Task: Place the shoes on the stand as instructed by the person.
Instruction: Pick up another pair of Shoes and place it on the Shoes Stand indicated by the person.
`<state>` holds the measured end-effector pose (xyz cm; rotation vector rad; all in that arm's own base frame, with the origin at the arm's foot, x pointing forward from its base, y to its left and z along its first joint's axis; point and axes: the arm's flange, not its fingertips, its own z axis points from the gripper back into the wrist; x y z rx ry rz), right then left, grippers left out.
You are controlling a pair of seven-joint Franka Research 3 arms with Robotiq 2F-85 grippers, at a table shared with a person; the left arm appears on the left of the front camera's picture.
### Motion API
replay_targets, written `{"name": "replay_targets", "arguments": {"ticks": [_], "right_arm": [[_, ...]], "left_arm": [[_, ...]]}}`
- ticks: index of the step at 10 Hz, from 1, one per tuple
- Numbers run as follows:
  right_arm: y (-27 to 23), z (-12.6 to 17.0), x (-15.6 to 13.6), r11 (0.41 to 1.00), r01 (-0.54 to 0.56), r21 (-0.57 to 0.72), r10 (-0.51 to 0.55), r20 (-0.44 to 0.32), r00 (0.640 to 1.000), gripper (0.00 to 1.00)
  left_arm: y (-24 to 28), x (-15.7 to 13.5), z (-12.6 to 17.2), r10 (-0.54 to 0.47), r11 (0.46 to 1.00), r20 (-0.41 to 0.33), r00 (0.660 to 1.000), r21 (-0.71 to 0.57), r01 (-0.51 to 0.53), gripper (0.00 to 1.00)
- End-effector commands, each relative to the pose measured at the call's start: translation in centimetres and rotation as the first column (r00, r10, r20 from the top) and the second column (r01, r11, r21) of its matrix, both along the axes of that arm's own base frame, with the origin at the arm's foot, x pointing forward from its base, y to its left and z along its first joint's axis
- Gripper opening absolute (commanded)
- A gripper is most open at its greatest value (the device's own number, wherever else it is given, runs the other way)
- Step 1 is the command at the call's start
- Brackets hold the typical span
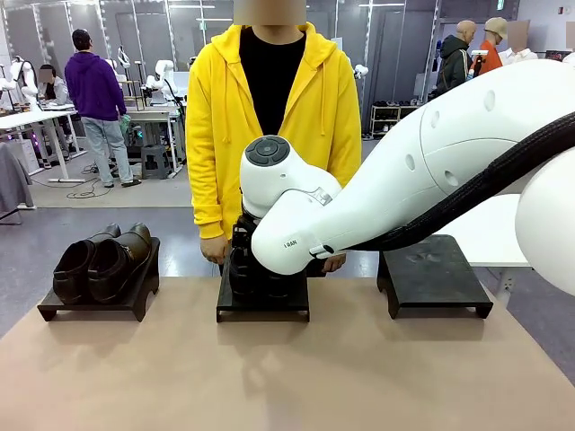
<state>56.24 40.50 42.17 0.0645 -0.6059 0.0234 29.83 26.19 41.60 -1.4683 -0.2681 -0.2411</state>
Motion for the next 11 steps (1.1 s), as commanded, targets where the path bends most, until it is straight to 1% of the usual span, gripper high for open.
{"name": "replay_targets", "arguments": {"ticks": [1, 4, 5, 6, 7, 9, 10, 11], "right_arm": [[0.1, -0.2, 0.0, 1.0, 0.003, 0.009, -0.003, -0.005, 1.0, 1.0], [0.0, 0.0, 0.0, 1.0, 0.0, 0.0, 0.0, 0.0, 1.0, 1.0], [-0.7, 2.5, -0.9, 0.995, -0.008, 0.102, 0.017, -0.095, 0.995, 1.0], [-2.1, 4.7, -1.9, 0.985, -0.001, 0.172, 0.022, -0.119, 0.993, 1.0], [-4.3, 6.3, -3.1, 0.967, -0.004, 0.254, 0.052, -0.183, 0.982, 1.0], [-9.5, 7.8, -5.6, 0.938, -0.025, 0.345, 0.121, -0.259, 0.958, 1.0], [-12.4, 8.3, -6.5, 0.909, -0.029, 0.415, 0.169, -0.304, 0.938, 1.0], [-16.1, 8.7, -6.8, 0.867, -0.003, 0.498, 0.194, -0.333, 0.923, 1.0]], "left_arm": [[0.0, -0.3, 0.2, -0.008, 1.0, -0.011, 1.0, 0.008, 0.008, 1.0], [0.0, -0.3, 0.2, -0.008, 1.0, -0.011, 1.0, 0.008, 0.008, 1.0], [0.0, -0.3, 0.2, -0.008, 1.0, -0.011, 1.0, 0.008, 0.008, 1.0], [0.0, -0.3, 0.2, -0.008, 1.0, -0.011, 1.0, 0.008, 0.008, 1.0], [0.0, -0.3, 0.2, -0.008, 1.0, -0.011, 1.0, 0.008, 0.008, 1.0], [0.0, -0.3, 0.2, -0.008, 1.0, -0.011, 1.0, 0.008, 0.008, 1.0], [0.0, -0.3, 0.2, -0.008, 1.0, -0.011, 1.0, 0.008, 0.008, 1.0], [0.0, -0.3, 0.2, -0.008, 1.0, -0.011, 1.0, 0.008, 0.008, 1.0]]}}
